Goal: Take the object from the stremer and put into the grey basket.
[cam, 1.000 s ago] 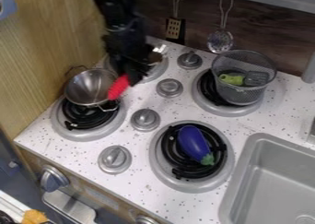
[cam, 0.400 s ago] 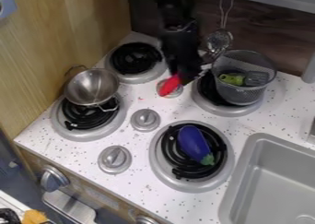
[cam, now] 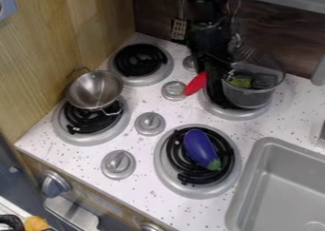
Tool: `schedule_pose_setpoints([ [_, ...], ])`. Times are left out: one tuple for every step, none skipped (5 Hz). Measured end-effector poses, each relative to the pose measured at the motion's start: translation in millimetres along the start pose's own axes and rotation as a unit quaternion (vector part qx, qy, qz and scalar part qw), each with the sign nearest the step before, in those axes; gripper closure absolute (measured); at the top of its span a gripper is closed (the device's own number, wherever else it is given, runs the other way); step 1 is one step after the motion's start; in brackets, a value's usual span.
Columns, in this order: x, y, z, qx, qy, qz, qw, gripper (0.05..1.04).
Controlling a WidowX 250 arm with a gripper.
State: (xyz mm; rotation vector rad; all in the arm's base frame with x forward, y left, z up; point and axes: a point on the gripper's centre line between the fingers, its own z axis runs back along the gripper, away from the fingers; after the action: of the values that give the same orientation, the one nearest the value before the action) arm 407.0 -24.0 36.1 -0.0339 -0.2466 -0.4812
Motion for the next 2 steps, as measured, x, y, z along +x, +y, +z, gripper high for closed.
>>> schedule_pose_setpoints([
  [2.2, -5.7, -6.6, -0.008, 0.005, 0.002, 1.0000, 0.727],
  [12.9, -6.7, -1.7, -0.001, -0.007, 0.002, 1.0000, 0.727],
])
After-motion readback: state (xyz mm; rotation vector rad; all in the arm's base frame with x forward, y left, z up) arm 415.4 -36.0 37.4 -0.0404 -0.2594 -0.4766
